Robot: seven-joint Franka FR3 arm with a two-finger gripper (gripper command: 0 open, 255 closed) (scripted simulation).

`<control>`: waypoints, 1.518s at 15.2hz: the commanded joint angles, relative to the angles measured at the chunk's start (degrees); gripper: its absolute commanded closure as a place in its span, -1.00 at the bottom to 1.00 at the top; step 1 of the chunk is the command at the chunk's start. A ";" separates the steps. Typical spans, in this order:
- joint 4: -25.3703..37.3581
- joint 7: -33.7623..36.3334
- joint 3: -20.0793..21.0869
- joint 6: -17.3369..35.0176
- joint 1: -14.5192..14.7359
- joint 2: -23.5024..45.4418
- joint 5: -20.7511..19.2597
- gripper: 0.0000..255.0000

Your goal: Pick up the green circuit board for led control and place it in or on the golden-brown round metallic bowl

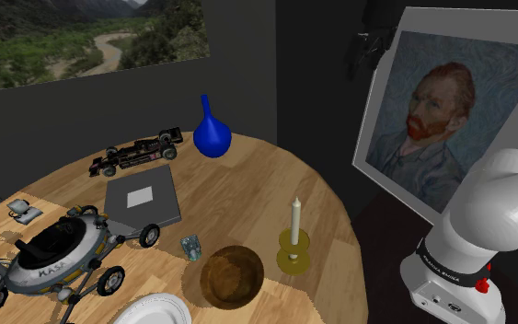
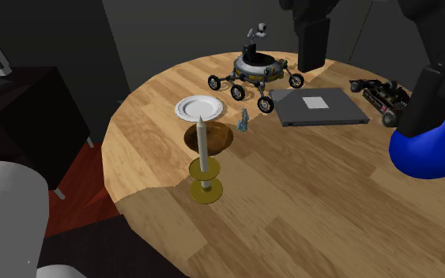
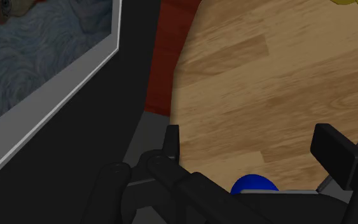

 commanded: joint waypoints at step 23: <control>-1.91 26.30 20.09 20.57 5.60 26.36 9.52 -1.00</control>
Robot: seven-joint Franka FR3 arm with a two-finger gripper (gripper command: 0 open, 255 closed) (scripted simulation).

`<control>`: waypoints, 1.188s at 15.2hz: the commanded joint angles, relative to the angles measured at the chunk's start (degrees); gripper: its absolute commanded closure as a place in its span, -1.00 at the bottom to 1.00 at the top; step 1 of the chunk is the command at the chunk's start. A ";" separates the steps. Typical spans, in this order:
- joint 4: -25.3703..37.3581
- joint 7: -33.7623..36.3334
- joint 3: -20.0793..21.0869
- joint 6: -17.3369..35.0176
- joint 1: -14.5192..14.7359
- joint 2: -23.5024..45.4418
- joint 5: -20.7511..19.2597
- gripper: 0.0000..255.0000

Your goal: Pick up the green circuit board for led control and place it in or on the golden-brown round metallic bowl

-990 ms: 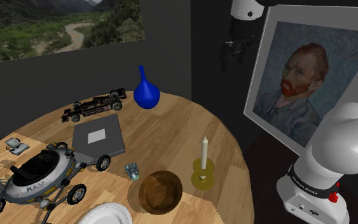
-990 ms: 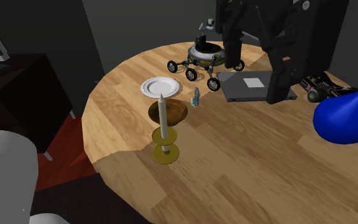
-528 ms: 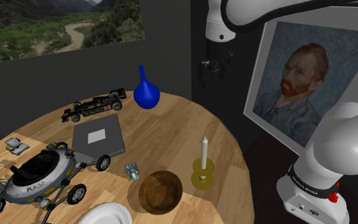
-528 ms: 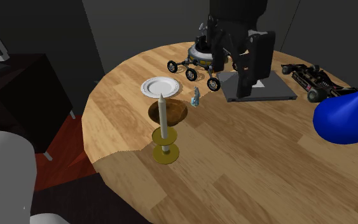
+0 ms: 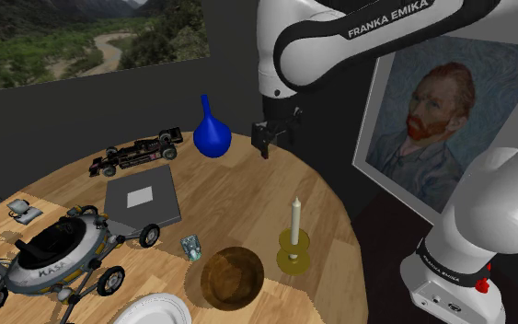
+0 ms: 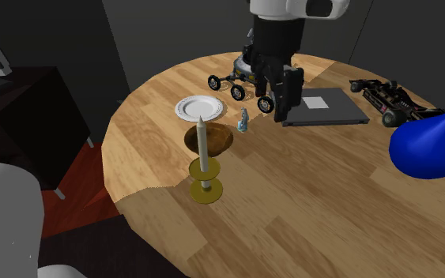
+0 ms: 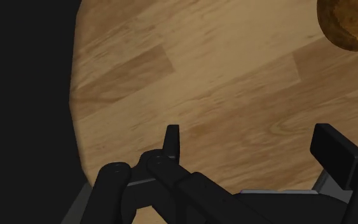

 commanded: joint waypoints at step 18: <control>23.68 24.27 8.85 9.13 7.26 39.68 -9.33 -1.00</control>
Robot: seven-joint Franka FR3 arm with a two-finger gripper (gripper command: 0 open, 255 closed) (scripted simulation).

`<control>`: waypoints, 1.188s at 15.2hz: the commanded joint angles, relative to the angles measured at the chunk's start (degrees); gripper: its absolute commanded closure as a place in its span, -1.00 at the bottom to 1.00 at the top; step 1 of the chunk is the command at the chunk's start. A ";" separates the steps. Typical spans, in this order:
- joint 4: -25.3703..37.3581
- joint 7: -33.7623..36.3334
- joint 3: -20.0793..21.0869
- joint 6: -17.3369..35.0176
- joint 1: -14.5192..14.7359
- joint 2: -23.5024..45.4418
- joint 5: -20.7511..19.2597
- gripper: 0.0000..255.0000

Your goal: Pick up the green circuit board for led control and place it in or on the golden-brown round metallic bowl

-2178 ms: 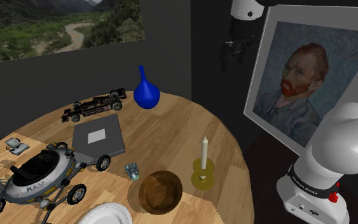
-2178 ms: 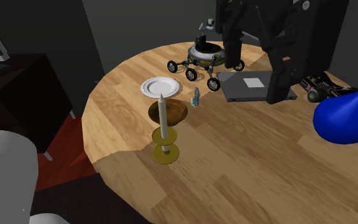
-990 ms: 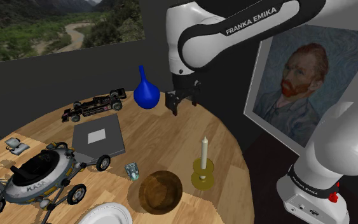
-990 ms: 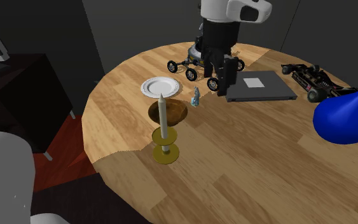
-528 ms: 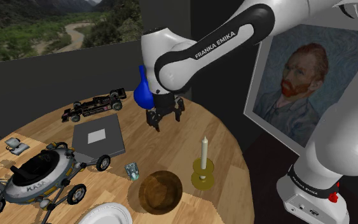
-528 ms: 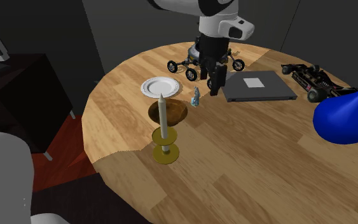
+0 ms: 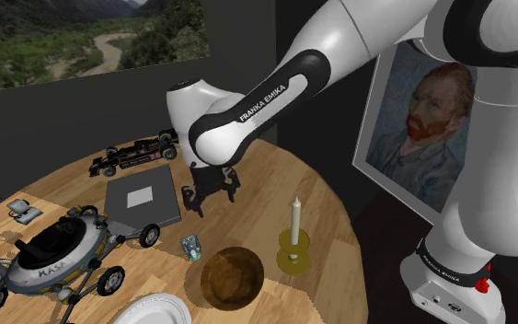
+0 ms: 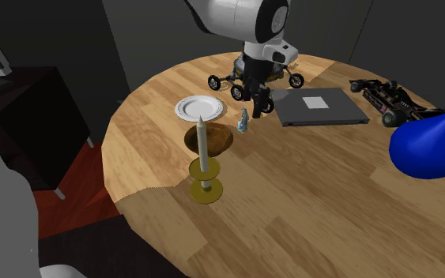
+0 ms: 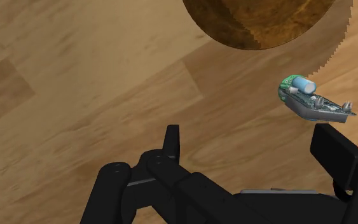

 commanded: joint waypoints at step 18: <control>19.67 8.34 -2.49 1.85 9.07 24.23 -5.81 -1.00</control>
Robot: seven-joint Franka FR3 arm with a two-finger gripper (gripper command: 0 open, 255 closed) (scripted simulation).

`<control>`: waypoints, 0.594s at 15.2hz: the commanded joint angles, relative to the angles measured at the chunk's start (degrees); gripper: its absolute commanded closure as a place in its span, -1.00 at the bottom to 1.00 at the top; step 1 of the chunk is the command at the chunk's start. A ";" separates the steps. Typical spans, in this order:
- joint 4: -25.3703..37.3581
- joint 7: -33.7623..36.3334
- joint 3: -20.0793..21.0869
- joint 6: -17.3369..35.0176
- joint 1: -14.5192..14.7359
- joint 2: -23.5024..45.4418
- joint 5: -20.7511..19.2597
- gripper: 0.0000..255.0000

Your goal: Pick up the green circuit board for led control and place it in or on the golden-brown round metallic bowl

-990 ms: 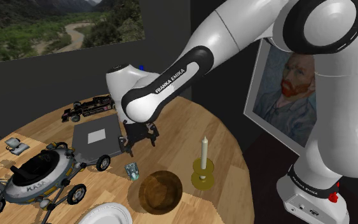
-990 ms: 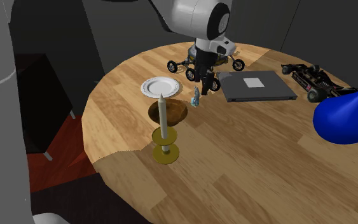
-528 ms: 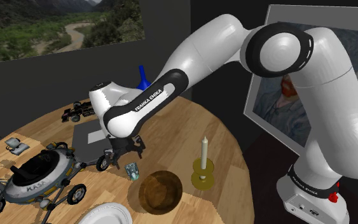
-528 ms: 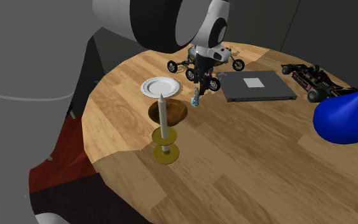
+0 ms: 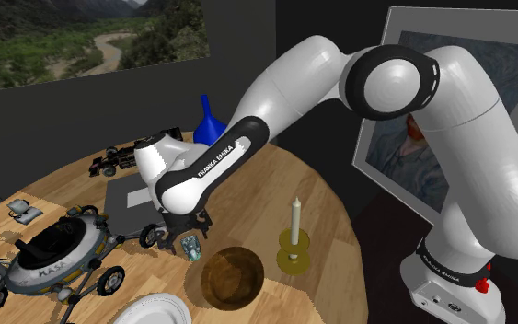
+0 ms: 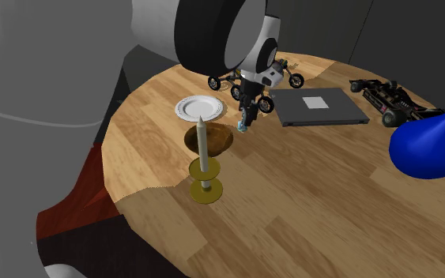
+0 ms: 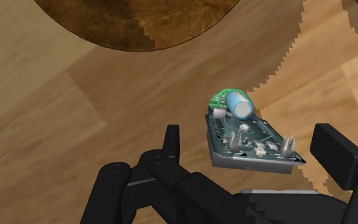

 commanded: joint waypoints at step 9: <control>-0.03 0.00 -0.05 0.20 0.01 0.14 -0.05 1.00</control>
